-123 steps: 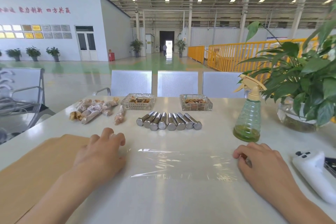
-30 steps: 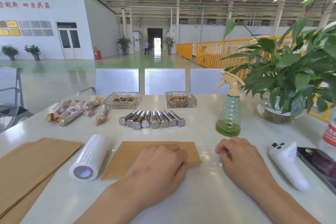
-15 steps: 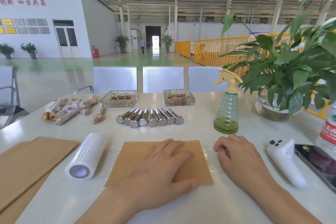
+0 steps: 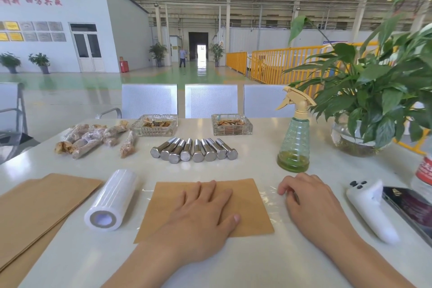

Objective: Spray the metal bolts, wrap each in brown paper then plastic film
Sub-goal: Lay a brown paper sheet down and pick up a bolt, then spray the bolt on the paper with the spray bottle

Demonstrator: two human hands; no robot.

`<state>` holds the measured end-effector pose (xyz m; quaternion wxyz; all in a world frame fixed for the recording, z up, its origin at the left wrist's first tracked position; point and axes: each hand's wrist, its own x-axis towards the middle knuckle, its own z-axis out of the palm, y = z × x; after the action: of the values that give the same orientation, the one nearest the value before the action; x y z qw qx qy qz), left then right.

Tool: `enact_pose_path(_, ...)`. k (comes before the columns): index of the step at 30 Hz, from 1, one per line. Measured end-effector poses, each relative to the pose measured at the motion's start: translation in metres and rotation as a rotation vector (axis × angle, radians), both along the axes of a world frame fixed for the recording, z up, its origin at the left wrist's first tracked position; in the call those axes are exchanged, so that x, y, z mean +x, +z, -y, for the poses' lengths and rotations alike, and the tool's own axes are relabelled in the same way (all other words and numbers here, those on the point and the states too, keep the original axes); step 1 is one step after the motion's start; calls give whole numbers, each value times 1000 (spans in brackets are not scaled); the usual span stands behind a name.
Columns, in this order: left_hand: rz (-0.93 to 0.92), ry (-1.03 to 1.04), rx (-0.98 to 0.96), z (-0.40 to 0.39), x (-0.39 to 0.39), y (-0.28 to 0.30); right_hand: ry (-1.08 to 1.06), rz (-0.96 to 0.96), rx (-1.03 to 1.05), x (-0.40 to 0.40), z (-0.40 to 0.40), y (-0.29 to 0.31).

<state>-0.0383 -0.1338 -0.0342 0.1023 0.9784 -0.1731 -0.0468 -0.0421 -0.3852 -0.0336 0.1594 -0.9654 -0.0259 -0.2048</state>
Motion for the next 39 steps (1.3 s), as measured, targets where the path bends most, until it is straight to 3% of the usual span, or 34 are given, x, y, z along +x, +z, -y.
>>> enact_pose_path(4, 8, -3, -110, -2, 1, 8, -9, 17, 31, 0, 0, 1)
enact_pose_path(8, 315, 154, -303, -6, 29, 36, -22, 69, 74, 0, -1, 2)
enact_pose_path(10, 402, 248, -274, -10, 55, 51, -22, 68, 67, -1, -2, 2)
enact_pose_path(14, 291, 217, 45, -11, 92, 53, -22, 60, 78, -1, 0, 4)
enact_pose_path(17, 269, 180, 167, -8, 104, 47, -20, 43, 86, 0, 1, 3)
enact_pose_path(23, 474, 248, 140, -4, 104, 50, -14, 63, 103, 2, 2, 0)
enact_pose_path(31, 199, 410, 73, -2, 102, 47, -37, 60, 119, 4, 2, -2)
enact_pose_path(36, 331, 375, -16, -12, 92, 56, -47, 58, 146, 4, 5, -4)
enact_pose_path(39, 372, 249, -83, -26, 80, 67, -26, 71, 126, 5, 1, -3)
